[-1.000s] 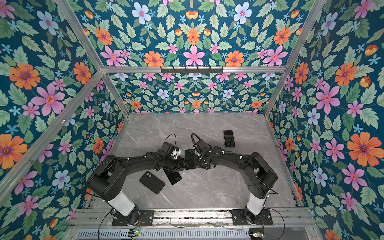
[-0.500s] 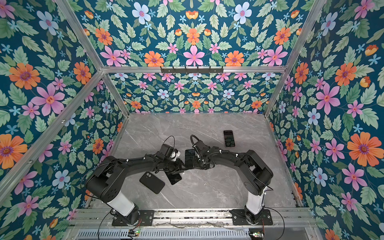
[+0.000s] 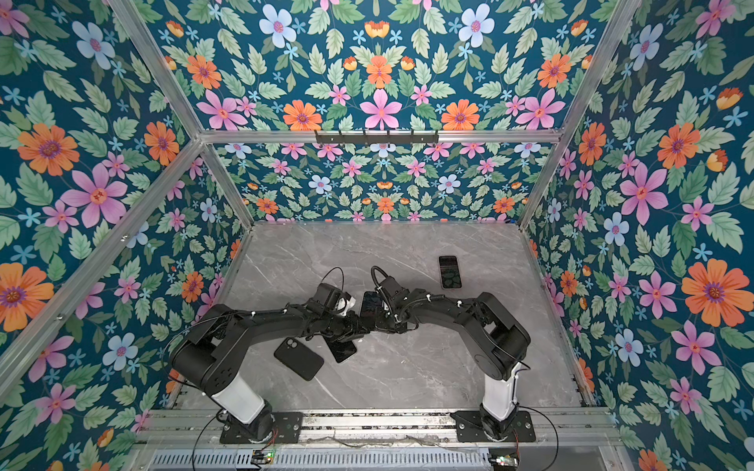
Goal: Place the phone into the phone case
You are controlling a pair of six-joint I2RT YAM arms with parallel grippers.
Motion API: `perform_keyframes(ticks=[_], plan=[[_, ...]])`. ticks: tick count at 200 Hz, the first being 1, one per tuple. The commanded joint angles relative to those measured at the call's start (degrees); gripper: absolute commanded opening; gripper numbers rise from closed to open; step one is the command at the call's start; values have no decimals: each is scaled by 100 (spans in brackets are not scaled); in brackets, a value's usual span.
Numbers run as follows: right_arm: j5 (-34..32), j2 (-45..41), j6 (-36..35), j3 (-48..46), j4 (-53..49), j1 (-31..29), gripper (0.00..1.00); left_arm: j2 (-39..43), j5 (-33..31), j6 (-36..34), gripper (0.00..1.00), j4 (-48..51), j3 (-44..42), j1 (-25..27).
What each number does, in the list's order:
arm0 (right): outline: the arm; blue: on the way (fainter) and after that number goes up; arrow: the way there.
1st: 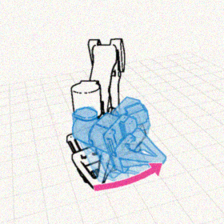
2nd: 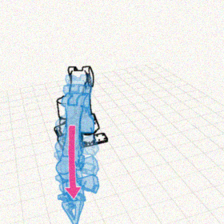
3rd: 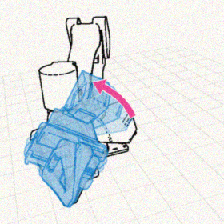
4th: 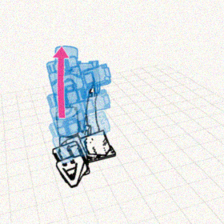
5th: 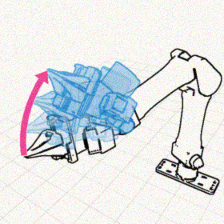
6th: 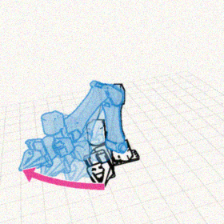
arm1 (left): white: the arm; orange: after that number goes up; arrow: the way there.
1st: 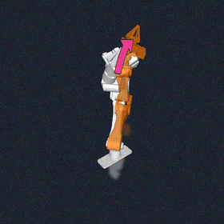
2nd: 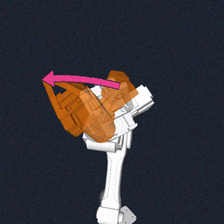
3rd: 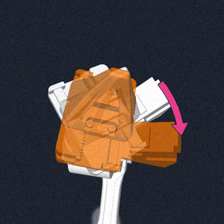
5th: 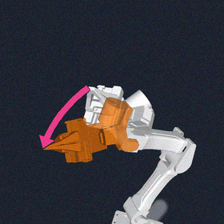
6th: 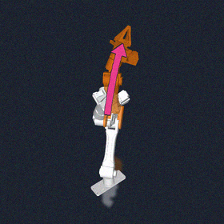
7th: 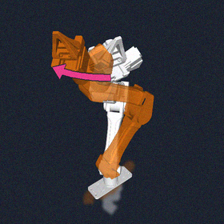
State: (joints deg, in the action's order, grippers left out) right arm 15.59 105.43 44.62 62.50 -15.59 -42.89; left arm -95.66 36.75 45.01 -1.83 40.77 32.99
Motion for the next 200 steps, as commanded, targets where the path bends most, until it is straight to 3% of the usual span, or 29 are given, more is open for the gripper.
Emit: perform_keyframes(ticks=[1,58,82,130,200], plan=[[121,87,86,-27,-61,-32,4,-32,-189,34,35,153,-38,-3],[-674,-485,-171,80,-776,-16,6,377,-518,-401,34,960,23,-264],[-595,-404,-156,110,-612,-8,13,476,-668,-637,36,1297,169,-491],[-453,-138,-103,252,-496,3,25,2,-570,-704,39,1039,440,-494],[-251,153,-78,444,-352,22,27,-202,-403,-489,32,648,412,-297]])
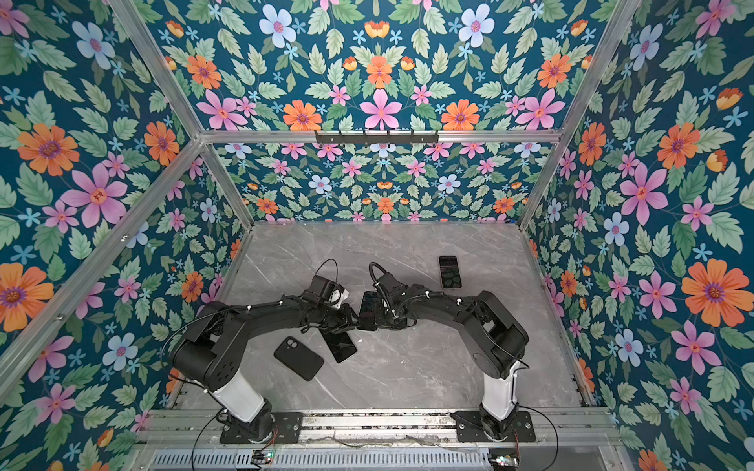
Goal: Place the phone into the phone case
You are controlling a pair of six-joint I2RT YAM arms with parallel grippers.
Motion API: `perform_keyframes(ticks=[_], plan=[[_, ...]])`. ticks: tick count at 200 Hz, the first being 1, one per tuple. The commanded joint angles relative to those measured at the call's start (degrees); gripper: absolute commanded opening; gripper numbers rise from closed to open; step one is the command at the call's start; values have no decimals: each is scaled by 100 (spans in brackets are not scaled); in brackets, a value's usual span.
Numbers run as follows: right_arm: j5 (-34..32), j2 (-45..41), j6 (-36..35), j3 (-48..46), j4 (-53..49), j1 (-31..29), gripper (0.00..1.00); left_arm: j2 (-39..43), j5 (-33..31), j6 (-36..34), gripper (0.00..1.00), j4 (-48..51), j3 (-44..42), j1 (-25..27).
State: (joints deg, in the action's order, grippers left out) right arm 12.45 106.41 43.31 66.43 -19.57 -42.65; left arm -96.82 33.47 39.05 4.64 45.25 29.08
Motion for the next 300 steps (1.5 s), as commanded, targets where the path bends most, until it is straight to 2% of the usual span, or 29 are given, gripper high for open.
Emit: perform_keyframes(ticks=[1,41,85,233,249,280,300], plan=[[64,55,54,48,43,-4,27,-89,-76,119,32,-8,-40,101],[47,111,55,43,26,-5,28,-158,-42,206,27,-175,-96,195],[55,159,63,2,36,-5,27,-171,-12,235,27,-279,-165,212],[-9,-48,134,-218,122,2,7,-25,-8,327,26,-281,-238,274],[-138,-220,125,-212,5,-6,8,93,-72,301,28,-122,-213,272],[-426,-342,51,7,-329,-2,21,355,-370,54,34,452,81,158],[-668,-293,3,216,-511,-4,23,480,-348,-20,47,604,261,65]])
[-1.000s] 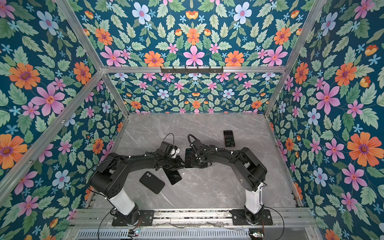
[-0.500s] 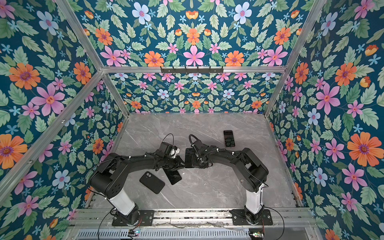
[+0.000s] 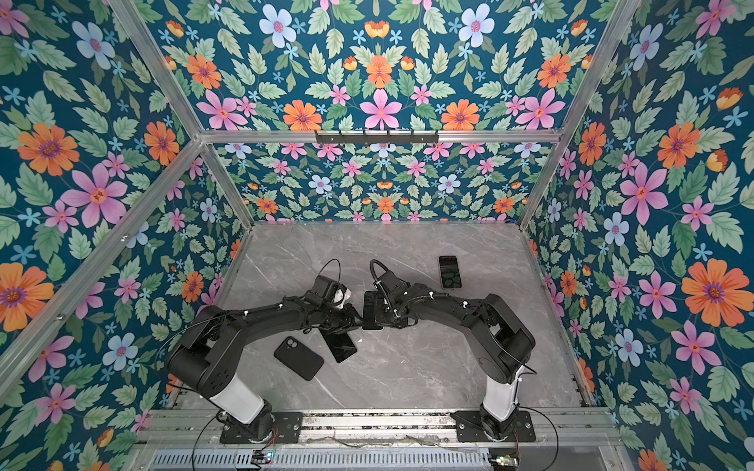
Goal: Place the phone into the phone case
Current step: 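Lower the cased phone flat onto the table and open both grippers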
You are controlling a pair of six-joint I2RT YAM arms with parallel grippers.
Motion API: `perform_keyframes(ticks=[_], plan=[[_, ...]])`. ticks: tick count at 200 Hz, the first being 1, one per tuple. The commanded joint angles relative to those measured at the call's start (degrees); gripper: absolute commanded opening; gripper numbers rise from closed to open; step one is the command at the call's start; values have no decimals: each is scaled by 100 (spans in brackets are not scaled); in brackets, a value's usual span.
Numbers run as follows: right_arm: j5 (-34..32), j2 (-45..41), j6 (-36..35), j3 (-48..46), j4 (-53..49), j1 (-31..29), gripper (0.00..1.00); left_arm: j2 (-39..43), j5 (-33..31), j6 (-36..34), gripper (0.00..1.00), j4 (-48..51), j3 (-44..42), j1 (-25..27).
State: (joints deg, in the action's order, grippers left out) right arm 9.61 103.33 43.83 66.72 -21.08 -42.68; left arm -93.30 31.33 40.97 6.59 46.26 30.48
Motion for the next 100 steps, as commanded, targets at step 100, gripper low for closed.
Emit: perform_keyframes(ticks=[100], plan=[[-1238,872,11,1501,-990,-87,51,596,-31,-623,71,664,-11,-897]])
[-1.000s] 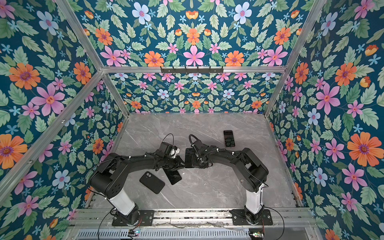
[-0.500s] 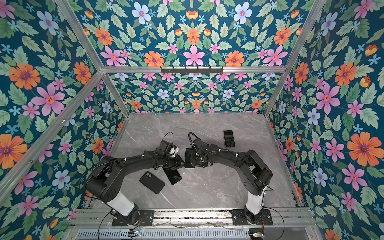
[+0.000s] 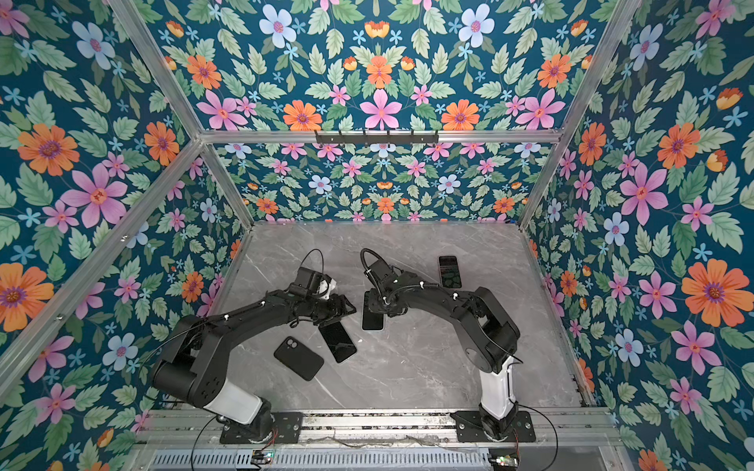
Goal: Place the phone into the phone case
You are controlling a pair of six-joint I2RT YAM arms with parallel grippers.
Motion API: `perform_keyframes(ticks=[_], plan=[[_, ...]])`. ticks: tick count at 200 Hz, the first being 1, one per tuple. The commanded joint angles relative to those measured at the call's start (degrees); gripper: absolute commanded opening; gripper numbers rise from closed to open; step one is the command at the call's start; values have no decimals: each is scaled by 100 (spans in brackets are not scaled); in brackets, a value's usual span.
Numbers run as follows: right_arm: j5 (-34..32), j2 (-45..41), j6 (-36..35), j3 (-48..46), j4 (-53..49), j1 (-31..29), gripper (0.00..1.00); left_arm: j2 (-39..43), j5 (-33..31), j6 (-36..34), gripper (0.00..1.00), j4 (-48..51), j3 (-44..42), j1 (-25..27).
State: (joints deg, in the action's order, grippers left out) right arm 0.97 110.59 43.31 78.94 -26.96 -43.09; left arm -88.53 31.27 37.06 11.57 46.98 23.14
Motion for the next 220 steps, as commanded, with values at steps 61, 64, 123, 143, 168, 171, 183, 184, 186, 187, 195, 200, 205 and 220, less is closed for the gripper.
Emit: perform_keyframes(ticks=[61,64,123,143,168,171,183,184,186,187,195,200,205,220], plan=[[-765,788,167,1112,-1206,-277,77,283,12,-304,72,190,-269,-179],[-773,823,169,1154,-1245,-283,78,276,9,-304,72,192,-275,-183],[-888,1088,159,1481,-1452,-367,86,329,-1,-274,72,128,-408,-187],[-863,1183,169,1565,-1479,-373,87,373,-23,-274,74,141,-454,-195],[-840,1310,169,1682,-1554,-388,86,446,-59,-283,75,170,-529,-226],[-844,1324,165,1700,-1564,-388,86,451,-65,-286,75,170,-541,-237],[-861,1374,169,1754,-1601,-404,86,479,-63,-288,75,174,-567,-254],[-862,1376,165,1760,-1601,-408,86,482,-61,-287,75,172,-572,-255],[-862,1384,168,1764,-1600,-410,86,487,-55,-289,75,175,-577,-263],[-862,1381,164,1769,-1605,-410,86,487,-53,-292,75,172,-577,-264],[-875,1411,160,1797,-1623,-423,86,494,-54,-295,75,173,-588,-274],[-900,1433,159,1821,-1644,-426,86,500,-46,-295,75,174,-591,-281],[-920,1460,154,1843,-1667,-432,86,496,-50,-304,75,170,-589,-283],[-962,1553,166,1948,-1773,-453,85,495,-41,-304,75,178,-605,-291]])
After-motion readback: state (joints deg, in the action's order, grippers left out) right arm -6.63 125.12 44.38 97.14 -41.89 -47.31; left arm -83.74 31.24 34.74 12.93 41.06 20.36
